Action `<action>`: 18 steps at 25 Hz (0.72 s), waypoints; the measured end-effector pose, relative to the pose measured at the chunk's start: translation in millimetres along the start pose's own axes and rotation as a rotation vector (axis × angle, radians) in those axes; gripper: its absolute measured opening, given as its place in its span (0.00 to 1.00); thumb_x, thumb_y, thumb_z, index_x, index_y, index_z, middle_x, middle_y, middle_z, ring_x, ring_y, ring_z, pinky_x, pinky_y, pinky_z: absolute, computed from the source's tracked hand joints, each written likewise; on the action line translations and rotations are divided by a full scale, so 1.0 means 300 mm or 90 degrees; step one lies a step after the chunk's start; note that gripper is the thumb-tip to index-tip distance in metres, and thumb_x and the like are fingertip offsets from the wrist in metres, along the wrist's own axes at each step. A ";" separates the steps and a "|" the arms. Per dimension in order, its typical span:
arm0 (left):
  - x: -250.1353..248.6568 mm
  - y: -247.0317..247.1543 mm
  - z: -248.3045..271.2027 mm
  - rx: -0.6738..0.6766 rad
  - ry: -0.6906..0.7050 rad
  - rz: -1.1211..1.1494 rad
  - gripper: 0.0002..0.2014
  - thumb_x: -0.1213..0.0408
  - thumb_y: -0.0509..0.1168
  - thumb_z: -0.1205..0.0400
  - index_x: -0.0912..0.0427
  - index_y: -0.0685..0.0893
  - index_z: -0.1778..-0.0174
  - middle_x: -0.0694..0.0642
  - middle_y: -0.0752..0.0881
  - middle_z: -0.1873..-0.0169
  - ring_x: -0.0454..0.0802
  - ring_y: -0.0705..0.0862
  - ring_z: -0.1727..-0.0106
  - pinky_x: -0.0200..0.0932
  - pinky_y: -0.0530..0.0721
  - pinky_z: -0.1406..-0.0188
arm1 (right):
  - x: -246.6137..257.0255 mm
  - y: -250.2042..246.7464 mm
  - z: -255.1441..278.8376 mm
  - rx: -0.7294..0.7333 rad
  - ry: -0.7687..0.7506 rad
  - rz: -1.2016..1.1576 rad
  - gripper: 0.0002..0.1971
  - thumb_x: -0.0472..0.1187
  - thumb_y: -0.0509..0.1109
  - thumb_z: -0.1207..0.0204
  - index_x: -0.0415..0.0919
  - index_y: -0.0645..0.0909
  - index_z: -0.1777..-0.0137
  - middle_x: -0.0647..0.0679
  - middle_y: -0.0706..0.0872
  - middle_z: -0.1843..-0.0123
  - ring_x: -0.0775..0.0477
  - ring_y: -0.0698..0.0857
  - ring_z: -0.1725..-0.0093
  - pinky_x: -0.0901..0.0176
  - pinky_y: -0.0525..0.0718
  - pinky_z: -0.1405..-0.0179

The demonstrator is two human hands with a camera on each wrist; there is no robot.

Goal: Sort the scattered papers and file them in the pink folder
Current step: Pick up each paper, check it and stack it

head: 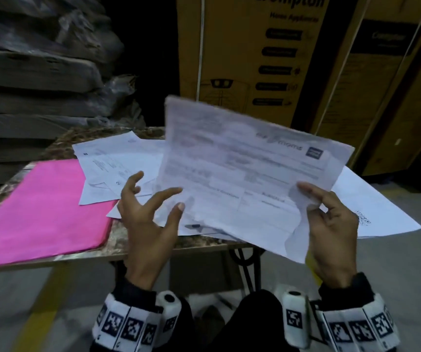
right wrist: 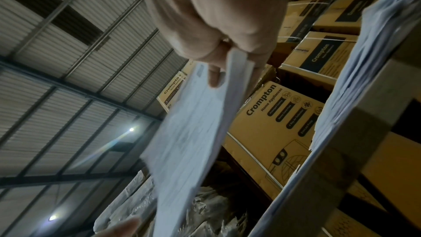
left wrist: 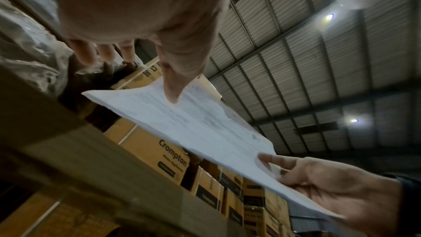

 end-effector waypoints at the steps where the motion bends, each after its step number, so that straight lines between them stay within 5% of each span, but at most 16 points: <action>1: -0.020 0.025 0.018 0.012 0.002 0.007 0.14 0.60 0.76 0.22 0.40 0.89 0.43 0.47 0.67 0.26 0.50 0.67 0.28 0.58 0.76 0.31 | -0.013 -0.017 0.014 -0.022 0.022 -0.009 0.27 0.22 0.60 0.17 0.57 0.87 0.43 0.53 0.86 0.34 0.57 0.80 0.29 0.51 0.75 0.22; 4: -0.102 0.133 0.102 0.091 -0.013 0.082 0.18 0.56 0.73 0.20 0.37 0.85 0.34 0.46 0.70 0.37 0.48 0.73 0.32 0.56 0.81 0.35 | -0.037 -0.041 0.070 -0.068 0.067 -0.077 0.26 0.23 0.59 0.16 0.55 0.85 0.37 0.59 0.82 0.29 0.60 0.77 0.27 0.49 0.74 0.21; 8: -0.182 0.256 0.208 0.196 -0.061 0.194 0.24 0.49 0.68 0.18 0.33 0.76 0.25 0.49 0.74 0.43 0.42 0.80 0.43 0.27 0.80 0.50 | -0.043 -0.026 0.136 -0.073 0.084 -0.139 0.23 0.25 0.60 0.15 0.50 0.83 0.31 0.61 0.79 0.27 0.63 0.77 0.26 0.49 0.84 0.31; 10: -0.208 0.293 0.235 0.219 -0.082 0.199 0.26 0.49 0.67 0.17 0.34 0.72 0.22 0.49 0.74 0.43 0.33 0.80 0.48 0.21 0.76 0.53 | -0.043 -0.026 0.159 -0.079 0.077 -0.155 0.24 0.25 0.60 0.14 0.52 0.82 0.30 0.57 0.79 0.27 0.57 0.77 0.25 0.43 0.85 0.34; 12: -0.216 0.305 0.243 0.205 -0.093 0.204 0.28 0.51 0.69 0.18 0.35 0.71 0.21 0.49 0.72 0.40 0.26 0.79 0.51 0.20 0.76 0.55 | -0.042 -0.033 0.175 -0.097 0.067 -0.152 0.23 0.26 0.60 0.14 0.53 0.81 0.30 0.51 0.80 0.27 0.51 0.79 0.26 0.41 0.87 0.38; 16: -0.219 0.329 0.239 0.161 -0.078 0.225 0.31 0.63 0.77 0.22 0.36 0.77 0.26 0.47 0.67 0.29 0.30 0.77 0.38 0.27 0.84 0.49 | -0.058 -0.048 0.190 -0.106 0.063 -0.165 0.23 0.29 0.62 0.14 0.58 0.80 0.30 0.40 0.80 0.28 0.41 0.82 0.29 0.50 0.90 0.48; 18: -0.239 0.354 0.230 0.158 -0.078 0.263 0.30 0.72 0.78 0.24 0.41 0.82 0.31 0.47 0.65 0.24 0.28 0.78 0.36 0.27 0.84 0.51 | -0.068 -0.063 0.185 -0.103 0.071 -0.170 0.25 0.29 0.63 0.15 0.61 0.80 0.30 0.38 0.80 0.29 0.40 0.82 0.30 0.45 0.90 0.47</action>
Point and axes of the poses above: each hand's wrist, its own z-axis away from the middle knuckle, its own y-axis out of the palm, x = y × z, the point moved 9 cm from there along -z, towards the middle knuckle
